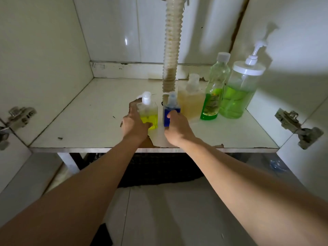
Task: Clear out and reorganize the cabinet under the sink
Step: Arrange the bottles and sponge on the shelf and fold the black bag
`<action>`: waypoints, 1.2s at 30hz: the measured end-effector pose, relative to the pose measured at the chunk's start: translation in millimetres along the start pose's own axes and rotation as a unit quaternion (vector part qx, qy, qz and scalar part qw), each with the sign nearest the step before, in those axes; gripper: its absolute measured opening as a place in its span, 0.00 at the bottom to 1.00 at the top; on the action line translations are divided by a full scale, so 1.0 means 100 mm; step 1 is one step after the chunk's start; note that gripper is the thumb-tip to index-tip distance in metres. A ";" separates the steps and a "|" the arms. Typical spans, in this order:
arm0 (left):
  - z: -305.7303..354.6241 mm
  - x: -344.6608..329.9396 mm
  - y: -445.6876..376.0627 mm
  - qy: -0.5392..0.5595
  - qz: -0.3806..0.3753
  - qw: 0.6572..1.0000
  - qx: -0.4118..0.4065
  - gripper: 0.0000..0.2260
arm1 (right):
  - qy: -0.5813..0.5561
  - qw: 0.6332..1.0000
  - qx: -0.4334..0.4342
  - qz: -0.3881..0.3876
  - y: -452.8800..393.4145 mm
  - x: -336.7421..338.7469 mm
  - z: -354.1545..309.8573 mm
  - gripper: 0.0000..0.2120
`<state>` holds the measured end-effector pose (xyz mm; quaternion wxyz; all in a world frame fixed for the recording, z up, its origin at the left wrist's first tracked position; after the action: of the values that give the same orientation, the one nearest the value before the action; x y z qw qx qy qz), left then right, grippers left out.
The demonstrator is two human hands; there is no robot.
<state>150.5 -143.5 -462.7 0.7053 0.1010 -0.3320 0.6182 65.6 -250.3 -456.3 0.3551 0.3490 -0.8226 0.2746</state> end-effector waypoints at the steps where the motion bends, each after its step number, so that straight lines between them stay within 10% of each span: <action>1: -0.01 -0.01 -0.04 0.001 0.000 1.000 0.002 0.30 | 0.005 1.000 -0.014 -0.010 -0.03 -0.01 0.01 0.22; 15: 0.14 -0.15 -0.46 -0.133 -0.045 0.990 0.028 0.04 | 0.097 0.988 -0.046 -0.109 -0.20 0.04 -0.02 0.24; 24: 0.20 0.06 0.30 -0.031 0.037 0.996 -0.080 0.21 | -0.010 0.998 0.059 0.013 0.82 0.50 0.39 0.14; 30: 0.44 -0.27 1.11 -0.176 -0.123 0.925 -0.312 0.26 | -0.044 0.987 -0.114 0.101 1.73 0.83 1.47 0.06; 36: 0.73 -0.63 1.09 -0.245 -0.165 0.913 -0.280 0.34 | 0.108 0.957 -0.269 -0.010 2.85 0.77 2.22 0.13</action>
<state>22.6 -211.0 -474.1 0.6928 0.1012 -0.6327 0.3308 -279.8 -261.7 -587.4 0.5250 0.2171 -0.8194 0.0759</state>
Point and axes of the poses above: each hand's wrist, its own y-axis away from the middle knuckle, its own x-axis out of the back of the hand, z = x × y, the point moved 3 cm from there along -y, towards the middle knuckle, and after that the axes turned 9 degrees about z, right-handed, at the moved point
